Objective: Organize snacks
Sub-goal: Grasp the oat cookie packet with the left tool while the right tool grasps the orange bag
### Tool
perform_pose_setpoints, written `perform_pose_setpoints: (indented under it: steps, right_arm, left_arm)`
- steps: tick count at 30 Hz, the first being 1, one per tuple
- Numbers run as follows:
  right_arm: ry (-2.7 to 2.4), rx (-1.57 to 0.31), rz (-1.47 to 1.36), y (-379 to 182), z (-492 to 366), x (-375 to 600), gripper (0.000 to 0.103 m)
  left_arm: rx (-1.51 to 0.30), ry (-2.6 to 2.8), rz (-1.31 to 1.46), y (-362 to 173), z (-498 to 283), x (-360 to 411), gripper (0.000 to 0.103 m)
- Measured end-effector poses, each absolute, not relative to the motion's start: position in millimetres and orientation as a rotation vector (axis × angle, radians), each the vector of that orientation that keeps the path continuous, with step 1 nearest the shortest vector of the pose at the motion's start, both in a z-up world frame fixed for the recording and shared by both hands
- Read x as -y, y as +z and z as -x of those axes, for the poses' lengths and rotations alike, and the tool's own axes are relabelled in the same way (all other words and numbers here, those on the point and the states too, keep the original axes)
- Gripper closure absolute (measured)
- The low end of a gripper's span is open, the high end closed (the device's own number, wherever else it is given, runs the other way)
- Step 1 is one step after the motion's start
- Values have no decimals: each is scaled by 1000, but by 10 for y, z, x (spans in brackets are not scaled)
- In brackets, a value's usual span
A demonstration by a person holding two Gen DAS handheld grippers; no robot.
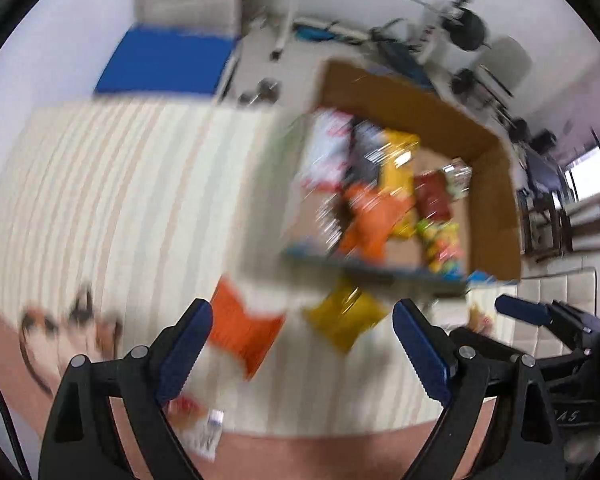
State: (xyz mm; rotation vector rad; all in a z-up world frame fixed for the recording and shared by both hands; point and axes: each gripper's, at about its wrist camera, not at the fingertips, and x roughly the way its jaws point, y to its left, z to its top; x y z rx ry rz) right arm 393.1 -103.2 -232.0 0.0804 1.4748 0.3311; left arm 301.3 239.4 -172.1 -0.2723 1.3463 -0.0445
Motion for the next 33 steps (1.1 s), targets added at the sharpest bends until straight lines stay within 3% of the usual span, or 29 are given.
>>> perform_pose_setpoints:
  steps: [8,25,29,33]
  right_arm:
    - [489,-1541,179,-2688,-3735,-27,11]
    - [549,-1708,468,-3749,-3833,-1165,11]
    - [541,-1734,511,-3879,-3870,-1255,11]
    - [550,-1766,540,-3956,-3871,-1300,11]
  left_arm:
    - [-1437,144,501,-2392,-2215,-3220,11]
    - [-1526,276,886,-3217,-1573,-3617,11]
    - [-1552,267,833,-3266,-1565,-3574,11]
    - [-1558,144,582,-3149,-1630,-3354,12]
